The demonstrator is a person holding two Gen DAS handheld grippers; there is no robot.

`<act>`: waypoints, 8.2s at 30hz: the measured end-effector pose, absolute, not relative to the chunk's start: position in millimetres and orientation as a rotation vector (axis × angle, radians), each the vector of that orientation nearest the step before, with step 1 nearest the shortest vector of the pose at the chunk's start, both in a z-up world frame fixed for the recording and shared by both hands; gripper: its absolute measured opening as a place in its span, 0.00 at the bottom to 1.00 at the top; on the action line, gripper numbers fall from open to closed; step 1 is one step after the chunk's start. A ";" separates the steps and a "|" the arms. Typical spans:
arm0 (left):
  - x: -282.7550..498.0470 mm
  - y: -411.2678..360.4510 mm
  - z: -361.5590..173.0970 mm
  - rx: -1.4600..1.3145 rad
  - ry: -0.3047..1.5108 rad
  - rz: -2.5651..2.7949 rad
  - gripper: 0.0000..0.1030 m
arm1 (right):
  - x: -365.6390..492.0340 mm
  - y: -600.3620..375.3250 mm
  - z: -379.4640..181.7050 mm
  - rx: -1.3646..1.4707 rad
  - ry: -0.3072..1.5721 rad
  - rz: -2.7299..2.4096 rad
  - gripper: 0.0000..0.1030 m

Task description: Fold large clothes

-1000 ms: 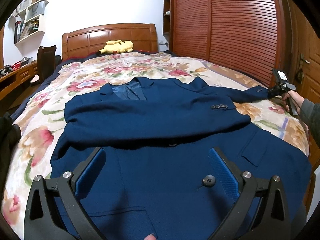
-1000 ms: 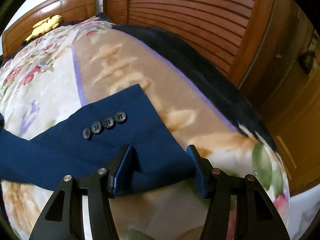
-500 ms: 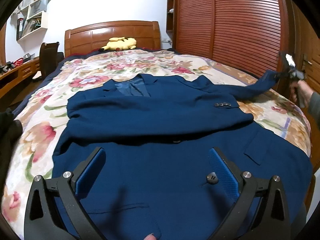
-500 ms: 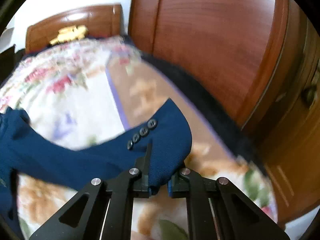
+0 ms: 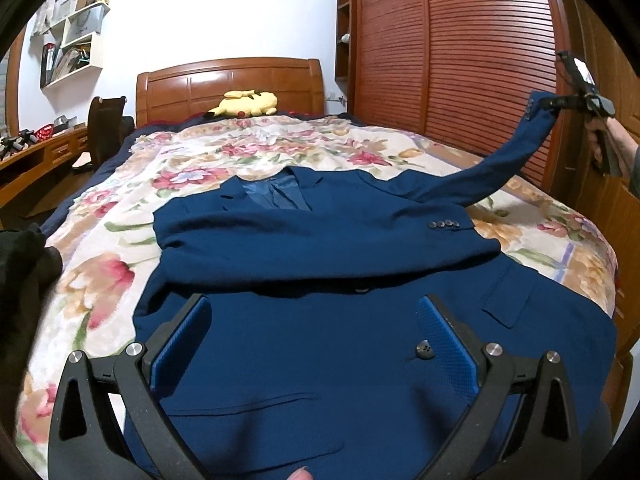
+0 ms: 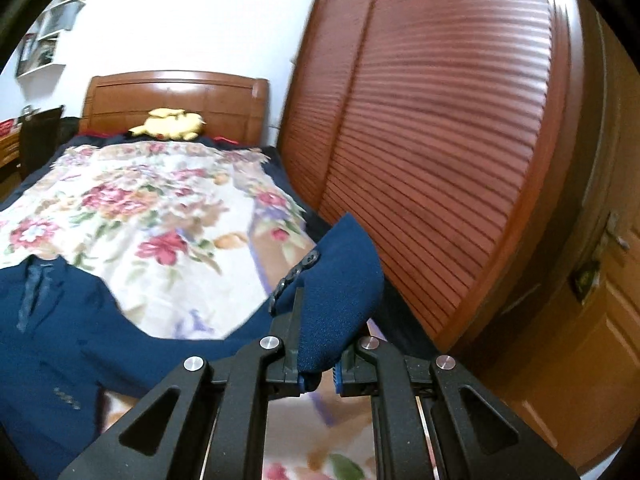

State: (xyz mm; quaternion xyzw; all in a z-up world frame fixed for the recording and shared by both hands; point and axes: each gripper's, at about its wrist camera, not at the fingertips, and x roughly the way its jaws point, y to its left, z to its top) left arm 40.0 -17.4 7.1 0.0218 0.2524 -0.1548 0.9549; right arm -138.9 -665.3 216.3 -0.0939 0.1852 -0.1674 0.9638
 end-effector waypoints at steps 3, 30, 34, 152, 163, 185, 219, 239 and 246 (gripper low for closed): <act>38.6 -10.1 9.3 0.033 0.508 -0.314 1.00 | -145.5 -640.5 220.3 -0.217 0.358 -0.293 0.09; 3.7 51.3 25.2 -0.026 0.465 -0.231 1.00 | -214.1 -512.7 231.8 -0.304 0.208 0.158 0.09; 1.2 58.4 27.0 -0.024 0.459 -0.206 1.00 | -224.5 -502.2 222.7 -0.330 0.213 0.239 0.09; -45.6 -80.6 35.4 0.076 0.601 -0.579 0.71 | -217.6 -651.2 41.6 -0.063 0.505 0.274 0.57; -9.8 -89.7 -32.9 0.136 0.880 -0.508 0.51 | -217.9 -644.0 40.5 -0.099 0.503 0.286 0.57; 35.0 -9.7 52.6 0.130 0.739 -0.369 0.05 | -220.5 -645.2 41.8 -0.104 0.489 0.291 0.57; -19.3 79.3 24.8 0.063 0.588 -0.225 0.77 | -197.8 -612.3 24.7 -0.166 0.502 0.362 0.57; -61.8 103.2 -27.0 0.059 0.638 -0.160 0.77 | -209.7 -573.6 4.8 -0.315 0.542 0.442 0.57; -64.5 100.8 -45.3 0.072 0.681 -0.144 0.76 | -225.1 -601.3 18.2 -0.306 0.536 0.394 0.57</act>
